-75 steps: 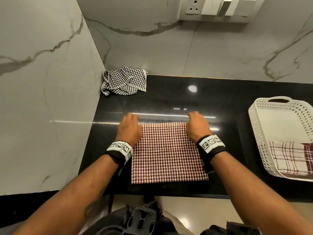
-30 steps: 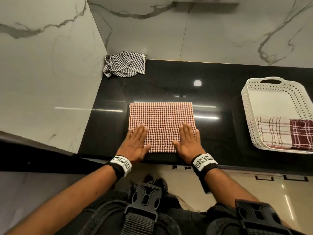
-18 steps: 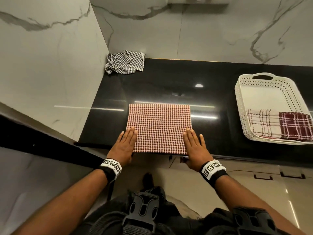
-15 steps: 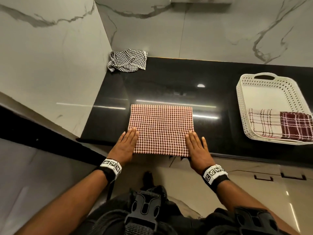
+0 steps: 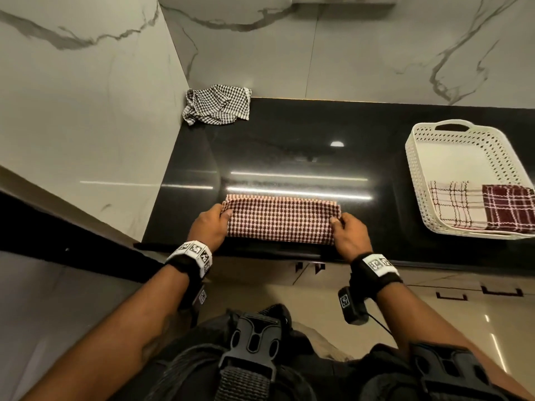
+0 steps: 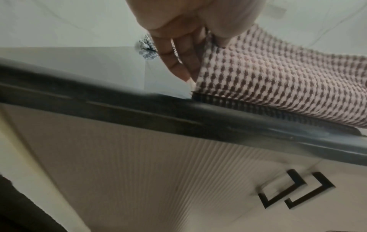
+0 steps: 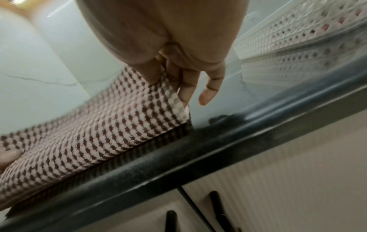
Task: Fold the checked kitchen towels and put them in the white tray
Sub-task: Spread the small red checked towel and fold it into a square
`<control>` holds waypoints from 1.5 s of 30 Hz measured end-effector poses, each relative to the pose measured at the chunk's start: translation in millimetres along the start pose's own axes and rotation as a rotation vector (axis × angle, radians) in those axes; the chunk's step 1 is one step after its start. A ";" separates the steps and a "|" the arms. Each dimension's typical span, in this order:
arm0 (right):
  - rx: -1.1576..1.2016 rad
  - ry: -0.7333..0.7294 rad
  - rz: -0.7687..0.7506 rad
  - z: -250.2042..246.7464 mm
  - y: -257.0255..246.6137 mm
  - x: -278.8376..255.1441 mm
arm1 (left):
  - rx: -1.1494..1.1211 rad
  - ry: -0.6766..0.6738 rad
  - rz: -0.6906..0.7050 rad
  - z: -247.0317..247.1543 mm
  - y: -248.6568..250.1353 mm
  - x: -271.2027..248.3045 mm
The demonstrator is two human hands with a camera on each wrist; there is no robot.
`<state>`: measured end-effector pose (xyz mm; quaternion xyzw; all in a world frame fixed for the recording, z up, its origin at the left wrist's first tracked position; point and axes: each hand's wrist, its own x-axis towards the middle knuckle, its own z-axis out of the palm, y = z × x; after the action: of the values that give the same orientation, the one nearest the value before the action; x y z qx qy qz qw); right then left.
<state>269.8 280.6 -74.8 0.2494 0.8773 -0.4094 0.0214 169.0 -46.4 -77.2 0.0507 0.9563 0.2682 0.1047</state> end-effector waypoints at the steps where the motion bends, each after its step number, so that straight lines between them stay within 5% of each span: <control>1: -0.024 0.023 0.048 7.4 -2.5 5.5 | 0.050 -0.006 -0.012 3.5 3.3 6.9; 4: -0.121 0.074 0.159 22.3 -7.7 13.6 | 0.187 0.003 0.018 12.7 11.9 19.6; 11: -0.423 0.099 0.095 35.7 -15.2 14.0 | 0.238 0.065 0.045 19.5 13.0 31.0; 18: -0.502 0.065 0.212 32.4 -23.2 21.2 | 0.326 0.060 -0.023 16.8 15.2 30.9; 20: -0.541 0.156 0.172 30.6 -23.6 16.6 | 0.292 0.116 -0.024 10.6 15.3 30.1; 23: -0.676 0.302 -0.047 30.8 -35.6 6.1 | 0.278 0.228 0.205 8.7 17.6 27.2; 27: -0.577 -0.132 -0.310 64.1 -65.7 1.8 | 0.404 0.042 0.640 36.2 37.7 23.4; 30: -0.647 -0.388 -0.316 88.0 -63.6 9.4 | 0.564 -0.158 0.604 55.9 37.8 26.0; 35: -0.748 -0.384 -0.216 47.4 -13.1 20.7 | 0.565 -0.098 0.388 42.4 -11.7 26.5; 41: -0.793 -0.378 -0.177 10.4 10.1 13.0 | 0.586 -0.160 0.339 26.6 -18.5 20.3; 45: -0.726 -0.307 -0.247 8.3 -5.6 16.3 | 0.455 0.005 0.436 33.0 13.9 5.9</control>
<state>251.6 278.4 -80.3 0.0547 0.9747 -0.1053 0.1892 171.4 -17.1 -98.5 0.2761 0.9586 0.0637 0.0283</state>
